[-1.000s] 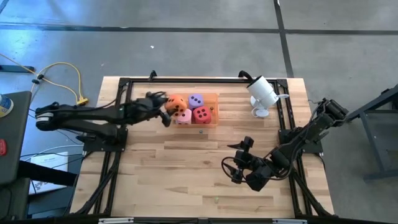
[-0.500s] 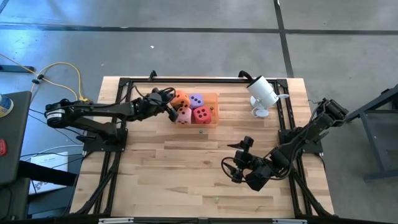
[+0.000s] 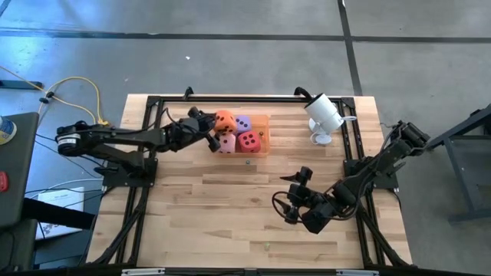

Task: Pick & Place Dice
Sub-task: Put the large orange dice in the orange bin

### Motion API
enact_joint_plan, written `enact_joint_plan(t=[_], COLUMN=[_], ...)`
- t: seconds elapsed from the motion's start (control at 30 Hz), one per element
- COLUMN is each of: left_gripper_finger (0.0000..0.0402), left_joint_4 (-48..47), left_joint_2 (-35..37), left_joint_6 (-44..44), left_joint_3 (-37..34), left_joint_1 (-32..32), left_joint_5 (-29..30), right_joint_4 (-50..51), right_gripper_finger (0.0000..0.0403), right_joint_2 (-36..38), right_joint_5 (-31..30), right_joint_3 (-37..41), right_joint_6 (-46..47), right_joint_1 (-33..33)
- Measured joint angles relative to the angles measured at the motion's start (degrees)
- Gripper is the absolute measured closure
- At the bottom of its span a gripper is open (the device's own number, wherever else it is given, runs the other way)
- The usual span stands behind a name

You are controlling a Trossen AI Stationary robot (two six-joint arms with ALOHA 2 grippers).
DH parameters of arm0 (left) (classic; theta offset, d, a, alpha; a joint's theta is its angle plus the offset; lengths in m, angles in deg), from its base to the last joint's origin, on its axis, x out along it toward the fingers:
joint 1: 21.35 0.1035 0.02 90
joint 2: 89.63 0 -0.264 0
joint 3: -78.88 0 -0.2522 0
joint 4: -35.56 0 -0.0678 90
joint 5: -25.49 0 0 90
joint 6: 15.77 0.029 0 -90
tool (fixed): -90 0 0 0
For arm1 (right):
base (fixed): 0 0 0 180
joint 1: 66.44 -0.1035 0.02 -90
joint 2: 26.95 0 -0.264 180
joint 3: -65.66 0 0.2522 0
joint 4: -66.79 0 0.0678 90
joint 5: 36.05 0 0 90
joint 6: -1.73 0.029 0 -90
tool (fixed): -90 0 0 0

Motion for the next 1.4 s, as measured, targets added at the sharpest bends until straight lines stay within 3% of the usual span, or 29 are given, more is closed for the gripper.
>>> enact_joint_plan(t=[0.5,0.7,0.8,1.1,1.4], left_gripper_finger=[0.0083,0.0083,0.0083,0.0083,0.0083], left_joint_4=[-4.2,-4.3,-4.7,-3.4,-9.6], left_joint_2=[-3.0,-3.2,-3.2,-3.4,-3.3], left_joint_6=[9.4,11.7,11.8,13.5,12.0], left_joint_3=[0.0,0.2,0.6,0.7,0.8], left_joint_1=[4.5,4.4,4.4,3.7,2.7], left_joint_5=[-1.6,-12.5,-11.8,-2.2,-5.9], right_joint_4=[0.1,0.1,0.1,0.1,0.1], right_gripper_finger=[0.0069,0.0069,0.0069,0.0069,0.0069], right_joint_2=[0.0,0.0,0.0,0.0,0.0], right_joint_5=[0.1,0.0,0.0,0.0,0.0], right_joint_3=[0.0,0.0,0.0,0.0,0.0], right_joint_6=[0.0,0.0,0.0,0.0,0.0], right_joint_1=[0.0,0.0,0.0,0.0,0.0])
